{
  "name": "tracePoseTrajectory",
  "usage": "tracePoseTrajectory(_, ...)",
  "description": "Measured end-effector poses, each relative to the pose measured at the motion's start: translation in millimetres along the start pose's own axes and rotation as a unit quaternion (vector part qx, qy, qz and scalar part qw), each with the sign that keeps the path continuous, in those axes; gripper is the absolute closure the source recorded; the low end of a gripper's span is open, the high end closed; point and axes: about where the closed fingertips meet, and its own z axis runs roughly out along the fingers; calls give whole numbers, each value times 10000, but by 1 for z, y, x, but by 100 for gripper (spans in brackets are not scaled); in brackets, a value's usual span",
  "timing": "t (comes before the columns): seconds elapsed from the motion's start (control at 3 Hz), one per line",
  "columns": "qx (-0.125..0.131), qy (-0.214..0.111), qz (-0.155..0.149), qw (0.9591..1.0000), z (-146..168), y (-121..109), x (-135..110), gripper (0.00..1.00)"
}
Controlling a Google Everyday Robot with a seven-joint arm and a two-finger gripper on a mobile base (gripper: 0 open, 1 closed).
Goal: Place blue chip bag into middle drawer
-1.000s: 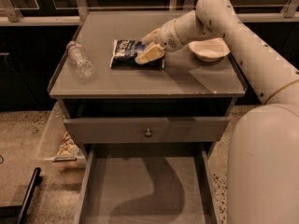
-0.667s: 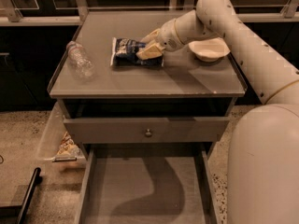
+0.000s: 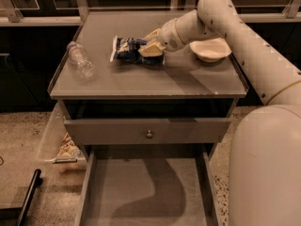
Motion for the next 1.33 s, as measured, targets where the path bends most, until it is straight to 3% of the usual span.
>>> tracePoseTrajectory(0.33,-44,-35,9,10000,2,4,1,100)
tracePoseTrajectory(1.33,102,-715,-599,9956,-47,59,-34,100)
